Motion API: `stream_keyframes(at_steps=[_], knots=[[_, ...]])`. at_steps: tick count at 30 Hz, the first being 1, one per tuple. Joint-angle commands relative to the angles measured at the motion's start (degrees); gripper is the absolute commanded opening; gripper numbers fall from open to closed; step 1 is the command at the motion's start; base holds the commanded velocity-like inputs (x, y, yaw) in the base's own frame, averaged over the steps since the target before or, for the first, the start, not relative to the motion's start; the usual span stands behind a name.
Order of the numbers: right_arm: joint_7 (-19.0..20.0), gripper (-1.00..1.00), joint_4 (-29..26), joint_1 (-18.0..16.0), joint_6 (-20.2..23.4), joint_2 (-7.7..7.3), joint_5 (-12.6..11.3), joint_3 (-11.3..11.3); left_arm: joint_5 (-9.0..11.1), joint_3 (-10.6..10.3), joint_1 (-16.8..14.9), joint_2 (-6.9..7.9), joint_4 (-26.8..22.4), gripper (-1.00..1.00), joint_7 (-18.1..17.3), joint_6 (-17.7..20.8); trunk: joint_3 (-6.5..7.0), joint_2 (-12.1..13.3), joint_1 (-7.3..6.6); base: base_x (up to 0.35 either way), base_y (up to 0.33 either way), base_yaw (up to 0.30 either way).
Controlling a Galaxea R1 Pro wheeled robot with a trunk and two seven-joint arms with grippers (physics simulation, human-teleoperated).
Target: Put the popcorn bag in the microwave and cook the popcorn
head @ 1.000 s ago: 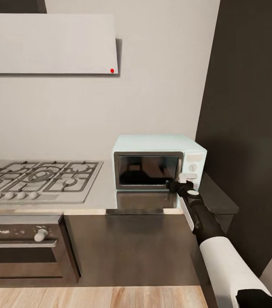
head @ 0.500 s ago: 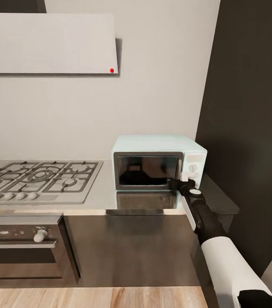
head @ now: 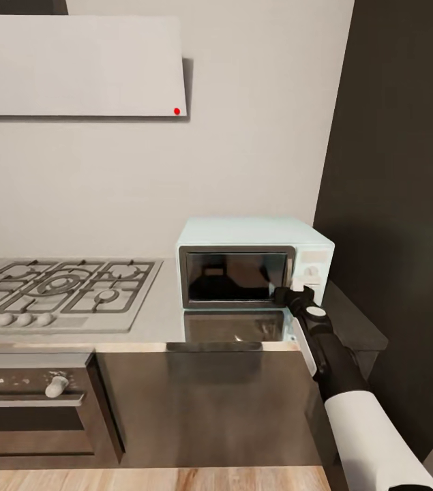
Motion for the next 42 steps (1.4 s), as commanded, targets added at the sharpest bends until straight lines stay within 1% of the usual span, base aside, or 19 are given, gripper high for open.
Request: stream_keyframes(at_steps=[1,22,42], knots=[[0.31,-1.00,4.75,-3.57,0.60,0.02,2.40,-0.15,0.39,0.02,-0.02,-0.04,0.00,1.00,-0.01,-0.06,-0.05,0.02,0.02,0.002,0.000,0.000],[0.57,-1.00,4.57,-3.57,0.66,0.02,2.56,-0.15,0.39,0.06,-0.03,-0.07,0.00,1.00,-0.03,-0.08,-0.05,0.02,0.02,-0.006,0.000,0.000],[0.49,-1.00,4.62,-3.57,0.74,0.09,2.56,0.01,0.39,0.19,-0.03,-0.24,0.00,1.00,0.00,-0.08,-0.05,0.02,0.02,-0.328,0.000,0.000]])
